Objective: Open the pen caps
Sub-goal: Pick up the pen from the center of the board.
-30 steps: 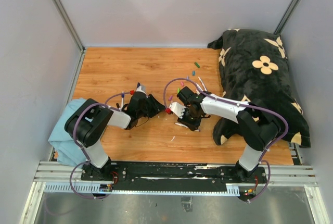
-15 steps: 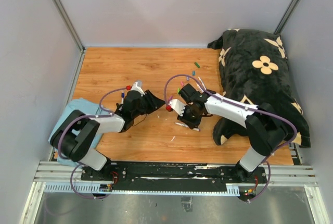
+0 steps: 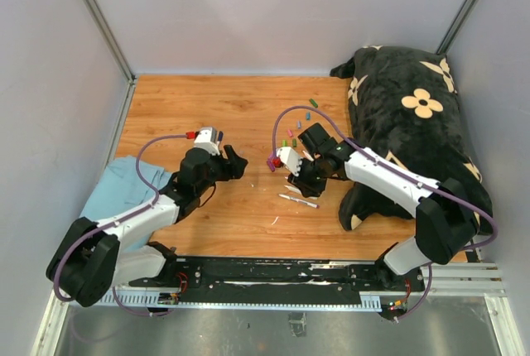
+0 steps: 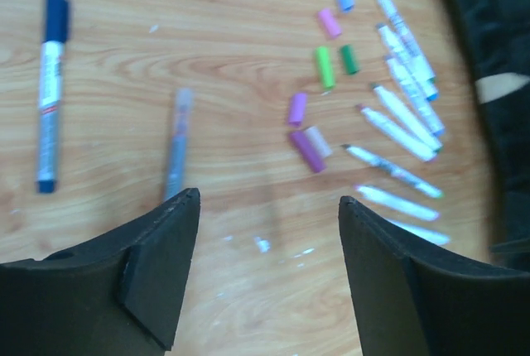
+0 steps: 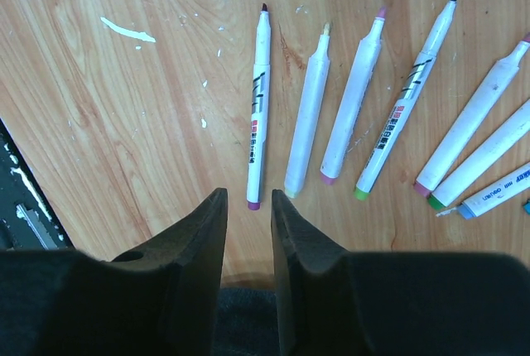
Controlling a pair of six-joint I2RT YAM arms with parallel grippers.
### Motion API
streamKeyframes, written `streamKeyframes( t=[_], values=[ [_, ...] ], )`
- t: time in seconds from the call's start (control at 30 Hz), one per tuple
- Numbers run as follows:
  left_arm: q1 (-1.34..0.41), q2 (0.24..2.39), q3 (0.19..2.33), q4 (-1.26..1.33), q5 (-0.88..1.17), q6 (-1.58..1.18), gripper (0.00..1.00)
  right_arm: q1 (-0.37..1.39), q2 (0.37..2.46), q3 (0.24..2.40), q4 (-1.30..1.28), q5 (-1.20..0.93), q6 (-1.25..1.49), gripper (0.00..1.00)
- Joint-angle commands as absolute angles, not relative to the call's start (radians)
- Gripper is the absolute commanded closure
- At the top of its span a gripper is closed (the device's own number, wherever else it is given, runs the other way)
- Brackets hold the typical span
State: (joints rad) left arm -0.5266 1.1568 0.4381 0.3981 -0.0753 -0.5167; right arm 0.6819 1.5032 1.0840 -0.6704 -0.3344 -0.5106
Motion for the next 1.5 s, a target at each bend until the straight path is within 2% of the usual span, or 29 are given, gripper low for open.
streamKeyframes(
  t=[0.0, 0.2, 0.47, 0.8, 1.13, 1.37, 1.47],
  values=[
    [-0.517, 1.186, 0.5, 0.203, -0.19, -0.361, 0.28, 0.663, 1.48, 1.107, -0.706, -0.377, -0.541, 0.71],
    [-0.516, 1.359, 0.648, 0.042, -0.214, -0.293, 0.3, 0.652, 1.477, 1.106, -0.71, -0.389, -0.543, 0.7],
    [-0.515, 1.476, 0.747, -0.009, -0.197, -0.254, 0.54, 0.647, 1.482, 1.106, -0.71, -0.399, -0.545, 0.69],
    [-0.515, 1.645, 0.877, -0.081, -0.213, -0.211, 0.61, 0.643, 1.479, 1.104, -0.71, -0.403, -0.546, 0.69],
    [-0.515, 1.687, 0.876, -0.088, -0.178, -0.219, 0.79, 0.642, 1.476, 1.104, -0.71, -0.414, -0.546, 0.69],
    [-0.515, 1.695, 0.857, -0.087, -0.162, -0.225, 0.81, 0.64, 1.469, 1.105, -0.71, -0.43, -0.541, 0.69],
    [-0.515, 1.69, 0.847, -0.082, -0.151, -0.232, 0.88, 0.64, 1.457, 1.107, -0.708, -0.439, -0.539, 0.69]
  ],
)
